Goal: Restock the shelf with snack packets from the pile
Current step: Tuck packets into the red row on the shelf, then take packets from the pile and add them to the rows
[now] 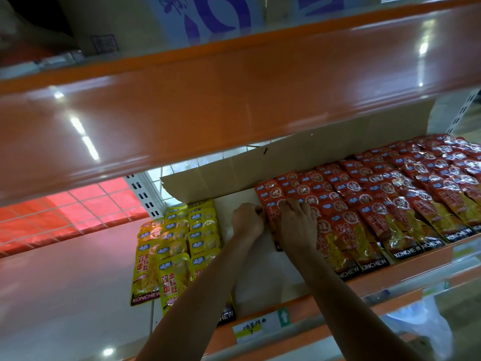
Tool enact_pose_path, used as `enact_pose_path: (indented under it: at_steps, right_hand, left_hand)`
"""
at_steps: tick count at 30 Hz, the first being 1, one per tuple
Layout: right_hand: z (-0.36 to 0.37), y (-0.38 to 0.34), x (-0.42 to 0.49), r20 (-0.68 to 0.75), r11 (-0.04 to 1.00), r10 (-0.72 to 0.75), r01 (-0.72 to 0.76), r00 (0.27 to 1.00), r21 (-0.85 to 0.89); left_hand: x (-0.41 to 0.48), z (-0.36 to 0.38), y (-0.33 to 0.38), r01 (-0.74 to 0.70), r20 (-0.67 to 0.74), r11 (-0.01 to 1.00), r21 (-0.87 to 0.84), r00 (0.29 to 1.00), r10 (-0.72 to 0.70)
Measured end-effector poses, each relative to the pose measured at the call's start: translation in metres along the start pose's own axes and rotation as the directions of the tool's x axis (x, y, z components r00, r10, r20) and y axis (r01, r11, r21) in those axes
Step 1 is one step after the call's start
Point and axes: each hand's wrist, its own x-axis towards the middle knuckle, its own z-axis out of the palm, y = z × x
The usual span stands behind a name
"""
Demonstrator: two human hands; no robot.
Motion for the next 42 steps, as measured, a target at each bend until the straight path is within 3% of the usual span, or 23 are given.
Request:
enact_pose_path:
  at_steps: [7, 16, 20, 30, 42]
  right_hand:
    - [0.002, -0.012, -0.008, -0.001, 0.999, -0.021, 0.021, 1.0, 0.046]
    - [0.003, -0.085, -0.019, -0.101, 0.961, -0.23, 0.242, 0.968, 0.131]
    - [0.011, -0.141, -0.028, -0.113, 0.925, -0.324, 0.339, 0.939, 0.168]
    - [0.069, -0.316, -0.088, -0.027, 0.811, -0.554, 0.546, 0.832, 0.211]
    - [0.13, -0.485, -0.175, 0.14, 0.724, -0.663, 0.582, 0.735, 0.37]
  left_hand:
    - [-0.011, -0.009, -0.002, -0.069, -0.069, 0.997, 0.044, 0.995, 0.072]
    - [-0.028, -0.073, -0.032, -0.191, -0.211, 0.964, 0.186, 0.95, 0.229]
    - [-0.038, -0.119, -0.07, -0.122, -0.29, 0.948, 0.294, 0.933, 0.211]
    - [-0.081, -0.239, -0.222, 0.115, -0.466, 0.921, 0.371, 0.881, 0.077]
    - [-0.143, -0.354, -0.384, 0.415, -0.563, 0.86, 0.296, 0.804, -0.194]
